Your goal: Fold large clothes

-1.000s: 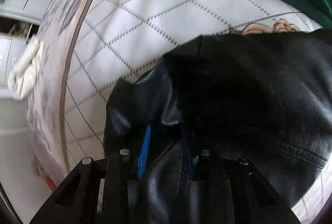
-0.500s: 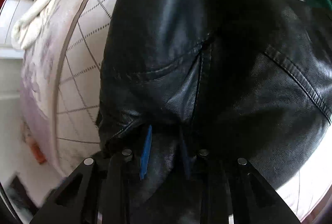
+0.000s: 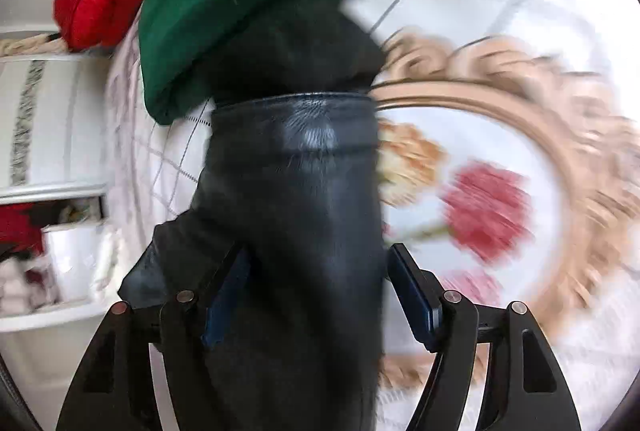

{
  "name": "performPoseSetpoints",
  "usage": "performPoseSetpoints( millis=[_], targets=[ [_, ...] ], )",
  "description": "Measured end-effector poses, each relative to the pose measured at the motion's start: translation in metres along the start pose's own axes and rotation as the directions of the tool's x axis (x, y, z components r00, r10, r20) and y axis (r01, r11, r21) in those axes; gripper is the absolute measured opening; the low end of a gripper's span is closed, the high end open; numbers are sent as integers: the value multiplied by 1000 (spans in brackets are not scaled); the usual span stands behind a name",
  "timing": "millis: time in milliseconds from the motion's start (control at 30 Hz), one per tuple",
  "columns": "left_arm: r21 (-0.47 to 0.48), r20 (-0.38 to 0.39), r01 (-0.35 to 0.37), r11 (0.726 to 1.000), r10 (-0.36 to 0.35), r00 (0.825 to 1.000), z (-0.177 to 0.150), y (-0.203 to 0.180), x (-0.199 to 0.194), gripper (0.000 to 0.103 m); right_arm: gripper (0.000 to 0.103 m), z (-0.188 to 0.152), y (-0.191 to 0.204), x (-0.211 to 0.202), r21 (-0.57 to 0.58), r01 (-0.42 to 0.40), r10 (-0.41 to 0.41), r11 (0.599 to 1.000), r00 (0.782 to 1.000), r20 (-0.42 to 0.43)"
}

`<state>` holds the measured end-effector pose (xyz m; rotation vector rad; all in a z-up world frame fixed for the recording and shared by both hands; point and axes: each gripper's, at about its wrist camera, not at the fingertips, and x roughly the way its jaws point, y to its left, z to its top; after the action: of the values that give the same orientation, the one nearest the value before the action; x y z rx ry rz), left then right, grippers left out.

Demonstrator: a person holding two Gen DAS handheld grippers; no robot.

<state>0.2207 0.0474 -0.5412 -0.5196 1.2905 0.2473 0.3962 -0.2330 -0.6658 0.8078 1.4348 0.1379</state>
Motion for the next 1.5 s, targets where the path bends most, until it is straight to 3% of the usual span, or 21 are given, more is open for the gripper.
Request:
performPoseSetpoints(
  millis=[33,67,133,167,267,367,400,467,533,633,733,800,867,933,1133,1167,1200,1267,1333,1400,1500],
  targets=[
    [17,5,-21,1000,21,1000,3,-5,3,77,62,5,1,0,-56,-10,12,998,1000,29],
    [32,10,-43,999,43,999,4,-9,3,77,37,8,1,-2,-80,6,-2,997,999,44],
    [40,9,-70,997,70,998,8,-15,4,77,15,-2,-7,-12,-29,-38,40,999,997,71],
    [40,9,-75,996,75,997,8,-17,2,77,13,-6,-15,-25,15,-61,60,998,993,99],
    [55,11,-96,994,95,995,6,-24,-6,77,13,-50,-56,-79,191,-42,-3,981,973,230],
    [80,-1,-92,993,92,996,-4,-36,-8,77,16,-110,-108,-116,382,-13,-98,924,958,270],
    [91,-9,-93,991,94,996,-9,-40,-7,77,21,-132,-128,-127,420,53,-164,906,959,233],
    [112,-31,-103,988,107,994,-20,-49,1,77,45,-161,-148,-127,441,154,-228,884,966,120],
    [126,-73,-95,988,105,992,-38,-56,12,77,52,-189,-173,-131,451,204,-226,869,974,-4],
    [152,-109,-79,985,96,989,-57,-69,30,77,55,-207,-187,-156,369,257,-267,893,963,-26],
    [199,-95,-138,970,160,983,-64,-81,44,77,56,-211,-172,-180,211,359,-365,909,931,-7],
    [184,-85,-134,974,152,985,-55,-82,49,77,56,-208,-145,-188,84,385,-388,919,922,19],
    [176,-52,-153,972,165,985,-39,-82,55,77,56,-205,-110,-184,-24,376,-374,926,926,57],
    [182,-30,-184,966,192,981,-24,-80,63,77,56,-198,-84,-182,-99,317,-306,943,945,112],
    [201,-44,-189,961,201,979,9,-72,85,81,51,-141,-18,-105,-172,70,-53,983,993,106],
    [211,-40,-190,959,203,978,9,-73,85,81,30,-133,-12,-91,-185,41,-24,982,995,98],
    [215,-36,-188,958,200,979,9,-73,86,81,22,-120,0,-63,-189,34,-16,981,995,96],
    [224,-29,-197,954,208,978,7,-74,83,81,16,-92,-14,-24,-127,126,-122,984,992,39],
    [222,-32,-198,955,210,977,2,-74,70,81,5,-77,-34,0,-62,134,-136,989,990,-35],
    [203,-35,-146,968,156,987,-3,-79,53,81,5,-76,-35,-12,-58,107,-110,993,993,-45],
    [222,-38,-47,974,57,998,-17,-99,28,81,19,-98,-27,-62,-131,168,-168,977,986,10]
  ],
)
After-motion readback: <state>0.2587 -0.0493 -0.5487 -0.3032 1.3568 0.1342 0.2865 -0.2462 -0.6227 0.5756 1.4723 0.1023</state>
